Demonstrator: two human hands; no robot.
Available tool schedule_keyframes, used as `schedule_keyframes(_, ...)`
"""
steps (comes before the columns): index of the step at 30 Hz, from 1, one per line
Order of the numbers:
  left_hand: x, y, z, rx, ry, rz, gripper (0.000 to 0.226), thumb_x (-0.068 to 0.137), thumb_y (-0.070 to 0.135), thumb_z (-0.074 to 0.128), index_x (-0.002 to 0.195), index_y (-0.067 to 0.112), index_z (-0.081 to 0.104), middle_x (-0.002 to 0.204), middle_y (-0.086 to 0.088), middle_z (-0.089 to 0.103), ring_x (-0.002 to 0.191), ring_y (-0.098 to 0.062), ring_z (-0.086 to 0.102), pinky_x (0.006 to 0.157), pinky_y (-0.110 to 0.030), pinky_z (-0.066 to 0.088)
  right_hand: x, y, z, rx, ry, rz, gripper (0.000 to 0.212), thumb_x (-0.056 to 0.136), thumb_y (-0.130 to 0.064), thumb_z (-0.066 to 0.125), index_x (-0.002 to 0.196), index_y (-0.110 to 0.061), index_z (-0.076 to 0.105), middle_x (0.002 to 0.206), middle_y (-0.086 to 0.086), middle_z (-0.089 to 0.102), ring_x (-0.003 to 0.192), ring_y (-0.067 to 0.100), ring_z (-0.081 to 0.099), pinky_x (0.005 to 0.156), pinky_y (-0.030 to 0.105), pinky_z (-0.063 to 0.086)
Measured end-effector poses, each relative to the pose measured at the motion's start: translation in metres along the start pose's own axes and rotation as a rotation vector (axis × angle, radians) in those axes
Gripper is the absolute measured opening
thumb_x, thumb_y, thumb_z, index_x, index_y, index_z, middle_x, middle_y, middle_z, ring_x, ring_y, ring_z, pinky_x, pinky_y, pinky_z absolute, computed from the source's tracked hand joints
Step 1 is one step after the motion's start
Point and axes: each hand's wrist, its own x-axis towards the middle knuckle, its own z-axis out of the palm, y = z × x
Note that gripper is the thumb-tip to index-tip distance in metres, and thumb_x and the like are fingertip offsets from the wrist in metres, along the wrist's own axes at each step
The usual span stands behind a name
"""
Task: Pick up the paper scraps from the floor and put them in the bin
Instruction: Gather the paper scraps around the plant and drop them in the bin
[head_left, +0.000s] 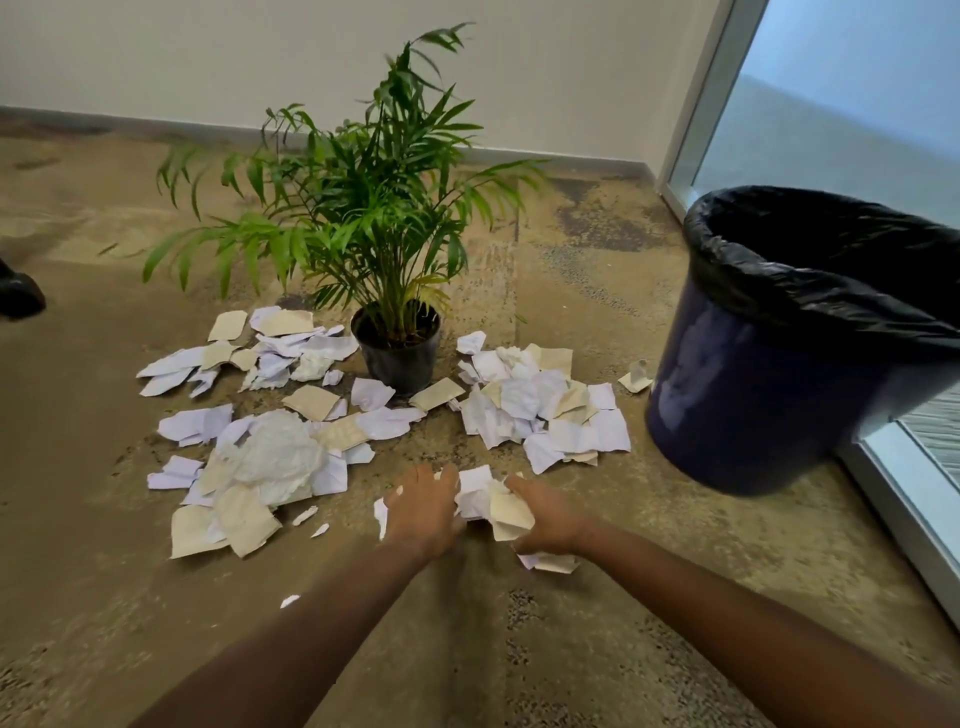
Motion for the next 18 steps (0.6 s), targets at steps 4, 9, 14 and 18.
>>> schedule_keyframes(4,0.008,0.029,-0.035,-0.143,0.154,0.052,0.045,0.085,0.035,0.059,0.122,0.016,0.043,0.127,-0.013,0.05,0.118,-0.03,0.044,0.094,-0.04,0.045,-0.018,0.003,-0.034,0.081,0.173,0.005,0.082,0.079,-0.024,0.07,0.145,-0.015,0.022,0.145,0.012,0.038,0.13,0.027,0.039,0.1,0.031,0.038)
schedule_keyframes(9,0.018,0.082,-0.089,-0.34,0.337,0.171,0.035,0.084,0.028,0.058,0.11,0.009,0.045,0.117,-0.018,0.05,0.113,-0.034,0.043,0.082,-0.036,0.036,-0.044,0.002,-0.095,0.151,0.453,-0.018,0.078,0.08,-0.025,0.07,0.143,-0.014,0.026,0.143,0.012,0.042,0.126,0.026,0.045,0.082,0.024,0.036)
schedule_keyframes(14,0.019,0.143,-0.142,-0.714,0.406,0.257,0.027,0.086,0.032,0.062,0.095,0.014,0.044,0.106,-0.014,0.054,0.109,-0.034,0.049,0.085,-0.038,0.04,-0.082,0.005,-0.161,0.226,0.749,-0.004,0.073,0.077,-0.022,0.071,0.138,-0.013,0.032,0.129,0.014,0.052,0.117,0.029,0.051,0.074,0.023,0.034)
schedule_keyframes(18,0.017,0.19,-0.179,-0.985,0.36,0.29,0.028,0.085,0.031,0.065,0.094,0.019,0.041,0.112,-0.015,0.056,0.108,-0.034,0.054,0.094,-0.046,0.049,-0.113,0.008,-0.21,0.262,0.919,-0.043,0.065,0.077,-0.02,0.071,0.132,-0.011,0.038,0.124,0.013,0.055,0.101,0.019,0.05,0.077,0.023,0.033)
